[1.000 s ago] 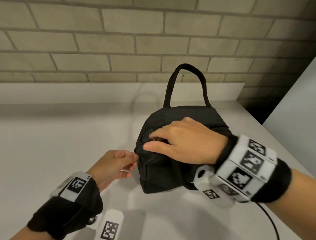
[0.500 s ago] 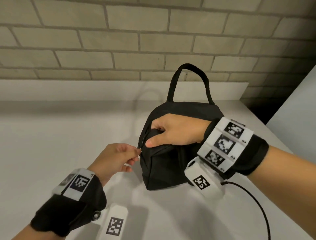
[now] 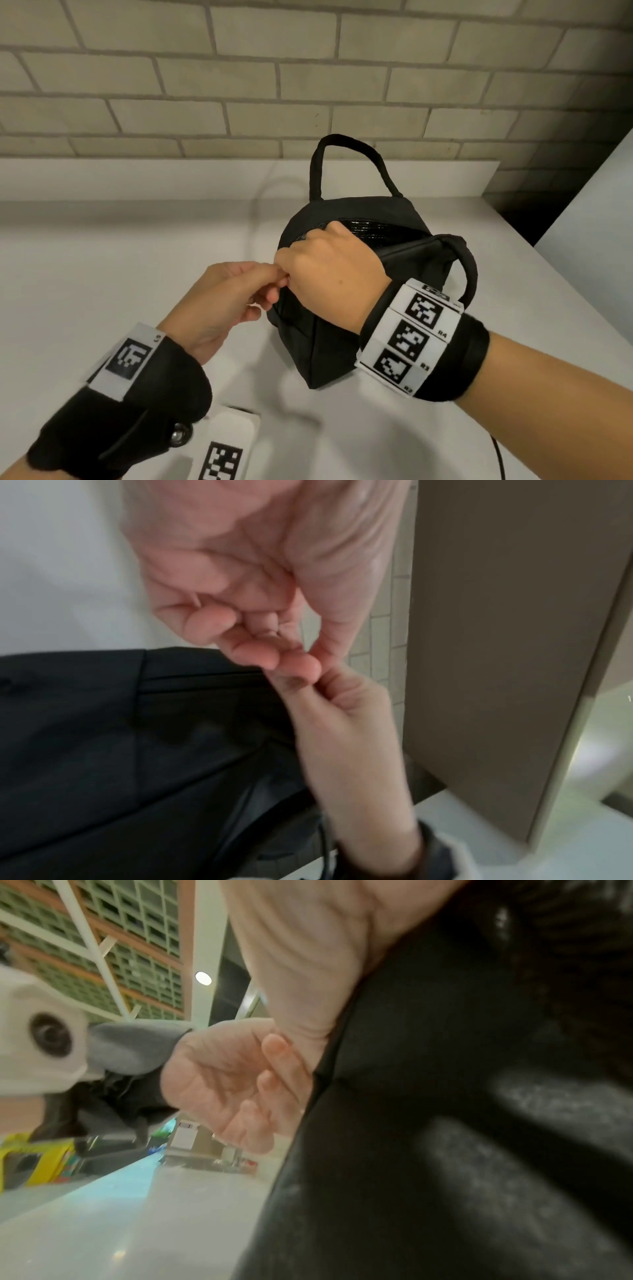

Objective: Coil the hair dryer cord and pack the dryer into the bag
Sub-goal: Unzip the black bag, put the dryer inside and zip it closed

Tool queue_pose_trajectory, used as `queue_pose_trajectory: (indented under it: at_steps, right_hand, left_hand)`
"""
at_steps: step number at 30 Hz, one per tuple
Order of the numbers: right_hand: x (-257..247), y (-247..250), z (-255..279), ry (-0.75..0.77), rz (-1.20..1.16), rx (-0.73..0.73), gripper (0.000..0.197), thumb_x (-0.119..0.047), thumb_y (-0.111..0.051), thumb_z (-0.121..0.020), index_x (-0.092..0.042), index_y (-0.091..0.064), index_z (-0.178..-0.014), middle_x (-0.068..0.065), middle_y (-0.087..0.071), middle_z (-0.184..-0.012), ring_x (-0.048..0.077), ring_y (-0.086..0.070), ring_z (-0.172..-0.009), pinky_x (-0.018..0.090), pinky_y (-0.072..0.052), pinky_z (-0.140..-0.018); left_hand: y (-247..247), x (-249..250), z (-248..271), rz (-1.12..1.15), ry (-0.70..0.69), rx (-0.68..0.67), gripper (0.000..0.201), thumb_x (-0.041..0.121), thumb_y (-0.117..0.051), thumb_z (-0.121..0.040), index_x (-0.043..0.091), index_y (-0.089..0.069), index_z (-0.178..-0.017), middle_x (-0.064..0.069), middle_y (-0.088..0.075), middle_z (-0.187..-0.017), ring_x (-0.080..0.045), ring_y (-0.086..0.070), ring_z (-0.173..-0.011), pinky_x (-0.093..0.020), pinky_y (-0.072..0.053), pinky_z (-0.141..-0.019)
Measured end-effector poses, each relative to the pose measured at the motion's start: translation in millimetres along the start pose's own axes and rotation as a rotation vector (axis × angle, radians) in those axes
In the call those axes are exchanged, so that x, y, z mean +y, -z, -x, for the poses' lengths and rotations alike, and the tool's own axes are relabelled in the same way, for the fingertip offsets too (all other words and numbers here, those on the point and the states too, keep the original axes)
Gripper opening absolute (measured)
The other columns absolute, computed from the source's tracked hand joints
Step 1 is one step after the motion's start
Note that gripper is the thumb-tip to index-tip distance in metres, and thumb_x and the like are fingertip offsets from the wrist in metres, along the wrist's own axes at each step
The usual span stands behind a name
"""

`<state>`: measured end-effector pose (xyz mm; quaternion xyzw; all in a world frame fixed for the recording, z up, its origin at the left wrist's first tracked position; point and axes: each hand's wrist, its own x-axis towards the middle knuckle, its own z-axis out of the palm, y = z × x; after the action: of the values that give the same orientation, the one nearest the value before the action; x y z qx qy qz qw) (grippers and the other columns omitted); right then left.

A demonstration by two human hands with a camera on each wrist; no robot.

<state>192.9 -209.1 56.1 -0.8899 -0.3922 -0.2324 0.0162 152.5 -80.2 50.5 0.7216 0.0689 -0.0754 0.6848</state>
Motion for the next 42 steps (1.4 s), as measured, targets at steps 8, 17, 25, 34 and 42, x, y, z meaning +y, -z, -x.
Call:
queue_pose_trajectory:
  at_steps: [8,17,25,34,42]
  right_hand:
    - [0,4,7,-0.107,-0.277,0.124,0.023,-0.015,-0.075,-0.064,-0.006,-0.054,-0.060,0.006,-0.056,-0.046,0.028,-0.054,-0.042,0.032,-0.045,-0.036]
    - [-11,7,19,-0.028,0.161,0.094,0.021,-0.020,-0.072,-0.067,-0.015,-0.053,-0.060,-0.002,-0.053,-0.058,0.018,-0.048,-0.058,0.032,-0.028,-0.065]
    - [2,26,9,-0.059,0.220,0.086,0.016,-0.020,-0.065,-0.069,-0.014,-0.055,-0.058,-0.002,-0.056,-0.053,0.022,-0.052,-0.060,0.036,-0.025,-0.071]
    - [66,57,15,-0.736,-0.396,0.010,0.025,-0.038,-0.057,-0.082,-0.022,-0.052,-0.064,-0.010,-0.051,-0.065,0.021,-0.053,-0.082,0.041,-0.036,-0.091]
    - [67,56,7,-0.783,-0.665,-0.038,0.027,-0.032,-0.062,-0.081,-0.017,-0.052,-0.061,-0.001,-0.055,-0.066,0.014,-0.053,-0.068,0.027,-0.042,-0.065]
  left_hand:
    - [-8,-35,9,-0.176,-0.279,0.214,0.020,0.009,-0.066,-0.078,0.027,-0.060,-0.075,0.007,-0.065,-0.082,-0.003,-0.061,-0.072,-0.016,-0.047,-0.071]
    - [-19,-35,-6,-0.356,-0.400,0.253,0.036,0.001,-0.068,-0.072,0.031,-0.052,-0.060,0.013,-0.059,-0.063,0.011,-0.056,-0.056,-0.001,-0.041,-0.054]
    - [-11,-28,-12,-0.328,-0.337,0.173,0.032,0.000,-0.069,-0.067,0.021,-0.052,-0.050,0.012,-0.051,-0.040,0.001,-0.045,-0.040,-0.004,-0.038,-0.045]
    - [0,-19,-17,-0.499,-0.344,0.109,0.029,0.007,-0.072,-0.069,0.022,-0.055,-0.051,0.011,-0.054,-0.045,0.002,-0.050,-0.044,-0.002,-0.039,-0.049]
    - [-36,30,-3,-0.573,-0.616,0.073,0.026,0.030,-0.067,-0.073,0.028,-0.059,-0.097,0.014,-0.052,-0.092,0.000,-0.050,-0.081,-0.007,-0.041,-0.071]
